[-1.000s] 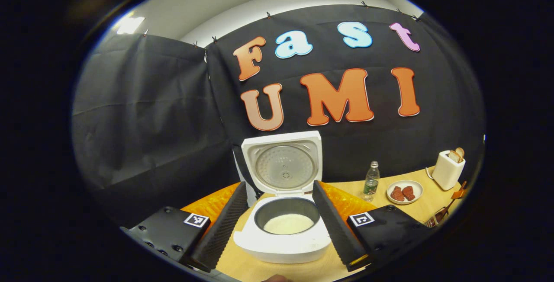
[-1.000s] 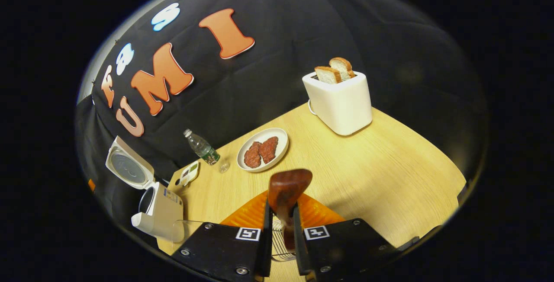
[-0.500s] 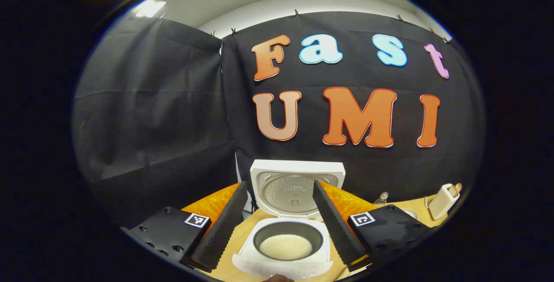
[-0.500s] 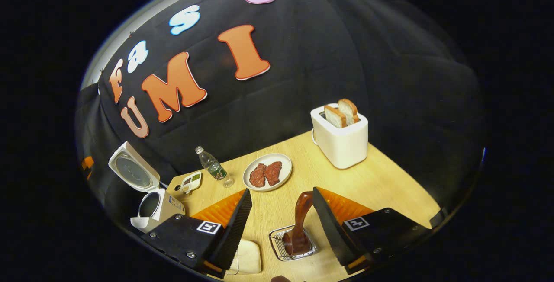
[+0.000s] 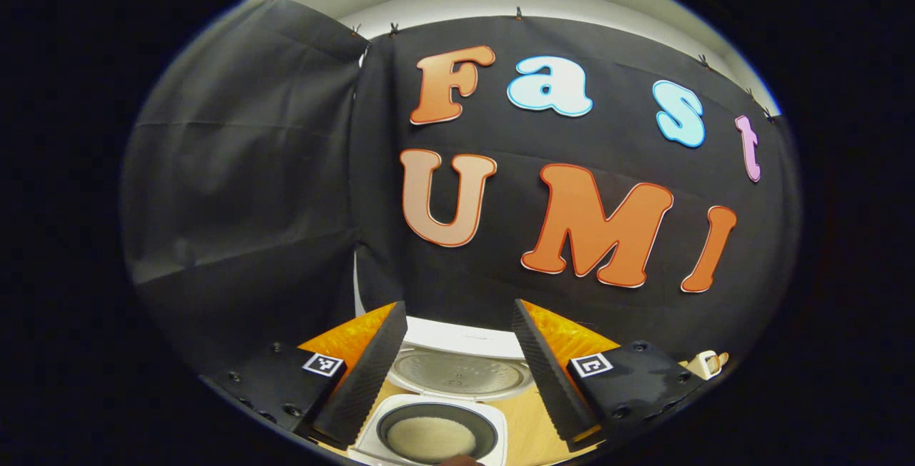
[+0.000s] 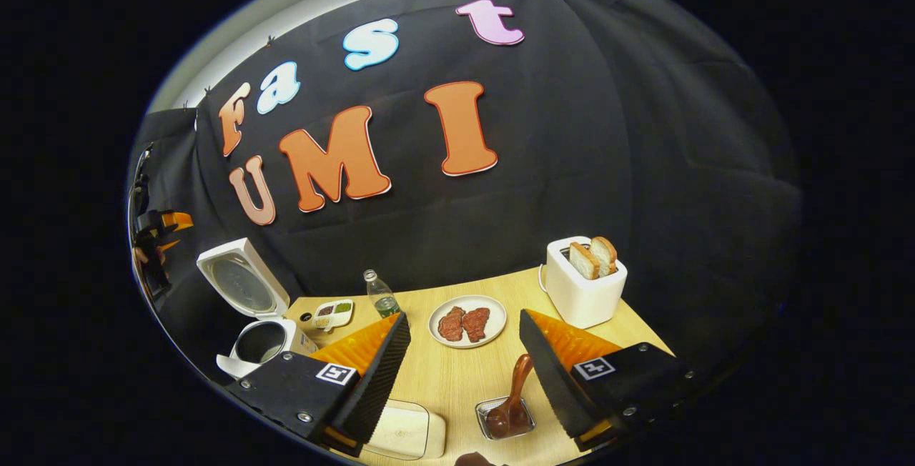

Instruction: Close the left gripper, press the button to open the rice cooker; take a wooden spoon from the chopstick holder with the right hand, scoop a spoonful of rice and pour it into the rice cooker, then put the wooden spoon back into the chopstick holder.

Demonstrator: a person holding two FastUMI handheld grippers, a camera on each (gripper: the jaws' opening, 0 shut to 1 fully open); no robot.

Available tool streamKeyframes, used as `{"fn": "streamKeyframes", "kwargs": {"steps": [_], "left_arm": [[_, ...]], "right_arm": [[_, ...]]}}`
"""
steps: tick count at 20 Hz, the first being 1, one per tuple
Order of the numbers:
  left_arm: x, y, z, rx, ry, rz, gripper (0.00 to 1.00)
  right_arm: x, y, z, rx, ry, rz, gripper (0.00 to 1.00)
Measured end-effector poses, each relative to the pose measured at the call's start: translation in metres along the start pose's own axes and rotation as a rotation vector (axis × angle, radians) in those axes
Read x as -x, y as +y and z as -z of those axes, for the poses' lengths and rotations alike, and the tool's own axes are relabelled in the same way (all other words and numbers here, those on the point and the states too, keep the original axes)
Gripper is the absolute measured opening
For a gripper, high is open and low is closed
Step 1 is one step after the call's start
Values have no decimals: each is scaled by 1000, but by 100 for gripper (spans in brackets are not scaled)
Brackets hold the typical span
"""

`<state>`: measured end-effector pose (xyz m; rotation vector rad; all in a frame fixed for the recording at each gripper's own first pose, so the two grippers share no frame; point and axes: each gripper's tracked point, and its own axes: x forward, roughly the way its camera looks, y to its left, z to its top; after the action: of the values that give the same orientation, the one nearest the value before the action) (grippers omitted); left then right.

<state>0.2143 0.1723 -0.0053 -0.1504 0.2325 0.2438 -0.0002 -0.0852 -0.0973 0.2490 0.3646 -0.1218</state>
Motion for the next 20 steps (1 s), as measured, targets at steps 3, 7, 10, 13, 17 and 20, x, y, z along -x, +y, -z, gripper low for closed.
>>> {"fn": "streamKeyframes", "kwargs": {"steps": [3,7,10,13,17,20], "left_arm": [[-50,-10,12,1,93,37,100],[-95,-4,21,-69,81,-22,100],[-114,13,58,-115,202,-72,100],[-113,28,71,-193,259,-105,100],[-78,28,74,-190,236,-92,100],[-43,38,96,-190,288,-123,100]], "right_arm": [[4,7,-9,28,-22,15,95],[6,20,-10,29,-14,2,95],[3,29,-13,29,-10,-5,95],[-2,47,-10,-1,8,-48,95],[-7,63,-7,0,16,-92,95],[-18,71,9,12,34,-131,95]]}}
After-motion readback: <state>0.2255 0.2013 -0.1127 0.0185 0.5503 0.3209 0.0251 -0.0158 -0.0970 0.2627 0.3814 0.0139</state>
